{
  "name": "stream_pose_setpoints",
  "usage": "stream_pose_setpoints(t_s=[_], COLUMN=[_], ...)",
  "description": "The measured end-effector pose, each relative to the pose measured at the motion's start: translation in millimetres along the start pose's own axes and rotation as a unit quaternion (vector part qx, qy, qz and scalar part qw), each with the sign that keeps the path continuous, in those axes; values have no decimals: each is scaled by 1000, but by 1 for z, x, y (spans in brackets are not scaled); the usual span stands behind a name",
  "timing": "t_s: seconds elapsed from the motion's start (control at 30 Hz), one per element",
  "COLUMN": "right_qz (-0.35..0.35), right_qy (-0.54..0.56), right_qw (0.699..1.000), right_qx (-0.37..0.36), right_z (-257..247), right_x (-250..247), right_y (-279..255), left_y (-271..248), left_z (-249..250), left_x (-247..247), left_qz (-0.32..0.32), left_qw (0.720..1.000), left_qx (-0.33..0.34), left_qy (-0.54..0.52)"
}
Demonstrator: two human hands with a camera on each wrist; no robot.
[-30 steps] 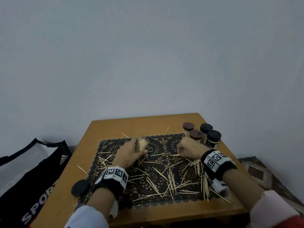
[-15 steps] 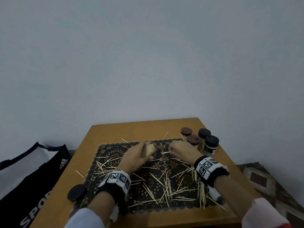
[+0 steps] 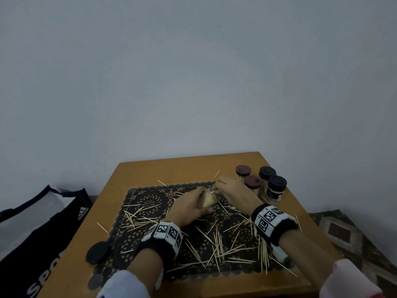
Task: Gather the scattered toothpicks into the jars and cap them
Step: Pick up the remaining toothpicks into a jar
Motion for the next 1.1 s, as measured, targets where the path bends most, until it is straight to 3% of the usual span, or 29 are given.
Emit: stream_pose_setpoints(t_s=[0.23, 0.6, 0.7, 0.87, 1.1], right_qz=[52, -43, -19, 78, 88], right_qy=[64, 115, 94, 35, 31], right_qw=[997, 992, 995, 996, 995], right_qx=[8, 15, 16, -3, 28], right_z=[1, -4, 4, 3, 8], right_x=[-10, 8, 8, -12, -14], right_y=[0, -1, 0, -1, -2], left_y=[1, -2, -2, 1, 2], left_z=[1, -13, -11, -6, 2], left_x=[7, -7, -6, 1, 13], left_qz=[-28, 4, 3, -14, -48], left_qw=[999, 1000, 1000, 1000, 998], left_qx=[15, 3, 9, 16, 40], left_qy=[-25, -18, -11, 4, 5])
Point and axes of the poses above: each hand's wrist, its own y-axis towards the middle knuckle, its own x-axis out of the palm, z = x × y, the point moved 8 cm from there along y, towards the middle knuckle, and after that the axes turned 14 degrees about -y, right-handed, at the moved point
